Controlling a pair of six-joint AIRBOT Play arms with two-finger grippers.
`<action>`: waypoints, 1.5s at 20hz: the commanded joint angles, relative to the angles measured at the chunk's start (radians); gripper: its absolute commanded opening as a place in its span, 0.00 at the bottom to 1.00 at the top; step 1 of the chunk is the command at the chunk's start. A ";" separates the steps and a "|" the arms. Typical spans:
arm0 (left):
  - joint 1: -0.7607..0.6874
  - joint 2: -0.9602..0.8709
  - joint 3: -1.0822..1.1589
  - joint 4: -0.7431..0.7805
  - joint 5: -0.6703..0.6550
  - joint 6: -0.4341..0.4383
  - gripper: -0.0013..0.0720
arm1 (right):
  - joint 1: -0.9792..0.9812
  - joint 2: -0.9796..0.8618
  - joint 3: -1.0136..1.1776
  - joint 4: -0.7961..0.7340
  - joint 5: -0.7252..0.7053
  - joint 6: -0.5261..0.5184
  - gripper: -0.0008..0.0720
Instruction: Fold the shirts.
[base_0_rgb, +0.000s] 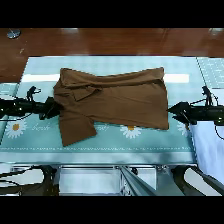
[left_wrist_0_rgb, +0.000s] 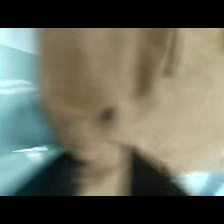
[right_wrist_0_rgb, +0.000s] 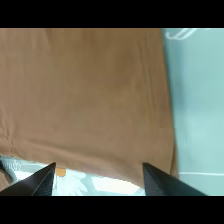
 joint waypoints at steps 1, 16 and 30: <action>-0.018 0.002 0.013 -0.040 -0.032 0.034 0.05 | -0.023 0.001 0.003 -0.016 -0.040 0.016 0.87; -0.016 0.002 0.044 -0.040 -0.061 0.056 0.05 | 0.080 -0.038 -0.040 -0.343 0.114 0.158 0.87; -0.016 0.002 0.044 -0.040 -0.061 0.059 0.05 | 0.309 -0.259 0.084 -0.130 -0.095 0.199 0.11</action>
